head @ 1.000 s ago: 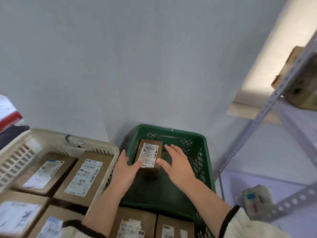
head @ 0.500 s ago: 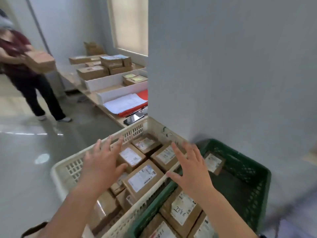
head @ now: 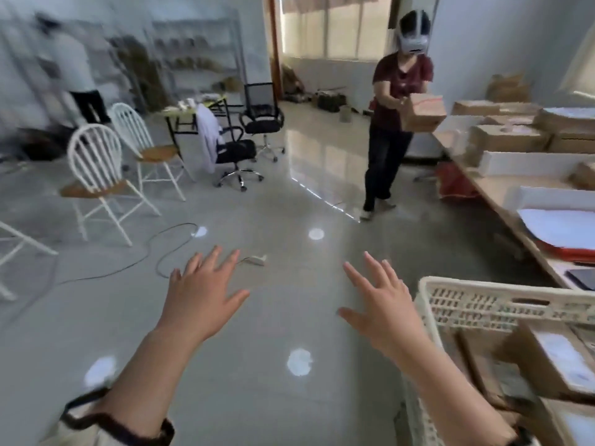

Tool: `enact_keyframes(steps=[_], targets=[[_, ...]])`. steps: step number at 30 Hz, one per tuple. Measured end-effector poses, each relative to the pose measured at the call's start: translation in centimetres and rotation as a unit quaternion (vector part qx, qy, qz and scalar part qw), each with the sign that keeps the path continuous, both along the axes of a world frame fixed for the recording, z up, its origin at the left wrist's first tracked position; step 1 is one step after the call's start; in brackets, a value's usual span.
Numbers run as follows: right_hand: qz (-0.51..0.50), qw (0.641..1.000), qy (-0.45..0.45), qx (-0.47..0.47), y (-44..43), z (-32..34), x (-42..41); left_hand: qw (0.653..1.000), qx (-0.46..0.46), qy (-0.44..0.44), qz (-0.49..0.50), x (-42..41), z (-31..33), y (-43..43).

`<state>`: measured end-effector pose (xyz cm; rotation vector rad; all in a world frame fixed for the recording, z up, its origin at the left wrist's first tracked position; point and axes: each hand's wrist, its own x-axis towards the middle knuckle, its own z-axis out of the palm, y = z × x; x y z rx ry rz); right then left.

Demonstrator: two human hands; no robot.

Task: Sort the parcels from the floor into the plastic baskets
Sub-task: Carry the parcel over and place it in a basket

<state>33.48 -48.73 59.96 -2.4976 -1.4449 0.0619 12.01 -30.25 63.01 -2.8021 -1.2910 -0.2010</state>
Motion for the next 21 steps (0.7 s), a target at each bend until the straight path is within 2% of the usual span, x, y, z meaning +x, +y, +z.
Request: enact_keyframes(steps=[4, 9, 14, 21], targets=[[0.12, 0.993, 0.005, -0.011, 10.4, -1.9, -5.8, 0.987, -0.023, -0.008, 0.159, -11.6, -2.1, 6.0], [0.209, 0.975, 0.022, -0.074, 20.6, -4.9, -9.7, 0.955, -0.072, -0.029, 0.287, -19.9, -5.4, 10.5], [0.31, 0.941, 0.027, -0.137, 31.5, -7.7, -12.8, 0.903, -0.11, -0.04, 0.414, -25.3, -9.6, 14.1], [0.446, 0.869, -0.026, -0.21, 47.6, -9.4, -18.5, 0.822, -0.169, -0.086, 0.536, -30.0, -13.6, 18.2]])
